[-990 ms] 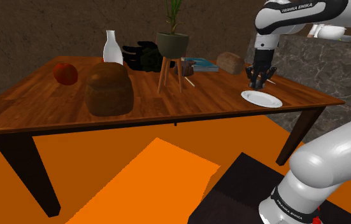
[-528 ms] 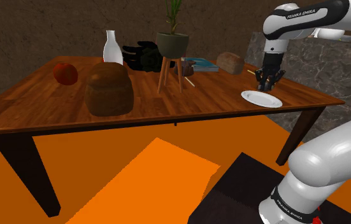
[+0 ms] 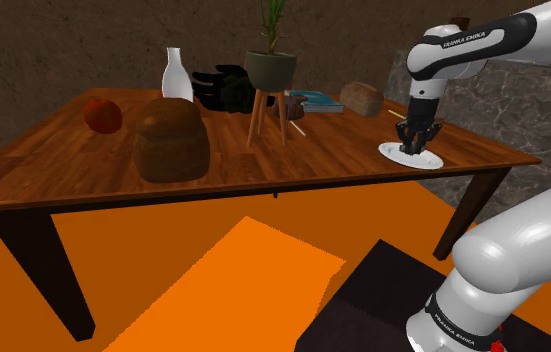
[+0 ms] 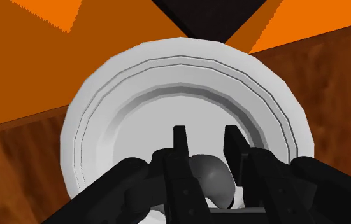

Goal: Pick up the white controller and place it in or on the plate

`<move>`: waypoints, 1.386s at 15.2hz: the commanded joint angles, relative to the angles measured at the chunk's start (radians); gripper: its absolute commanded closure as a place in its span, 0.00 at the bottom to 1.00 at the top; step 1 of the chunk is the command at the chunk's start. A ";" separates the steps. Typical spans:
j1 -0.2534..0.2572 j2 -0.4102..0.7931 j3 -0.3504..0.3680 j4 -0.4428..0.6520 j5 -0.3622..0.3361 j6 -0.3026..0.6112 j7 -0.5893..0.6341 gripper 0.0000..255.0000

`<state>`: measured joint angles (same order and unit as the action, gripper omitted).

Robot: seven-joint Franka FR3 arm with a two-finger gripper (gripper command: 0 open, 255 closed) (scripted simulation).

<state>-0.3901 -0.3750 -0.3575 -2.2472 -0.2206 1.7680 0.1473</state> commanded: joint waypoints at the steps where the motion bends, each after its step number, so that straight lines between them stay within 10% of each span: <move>1: -0.001 0.007 -0.005 -0.021 -0.001 0.029 0.000 1.00; 9: -0.001 0.009 -0.006 -0.030 -0.002 0.040 0.001 1.00; 10: -0.001 0.009 -0.006 -0.030 -0.002 0.040 0.001 0.00; 21: 0.008 0.013 0.011 0.098 0.013 -0.086 -0.005 0.00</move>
<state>-0.3829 -0.3629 -0.3482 -2.1565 -0.2088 1.6902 0.1423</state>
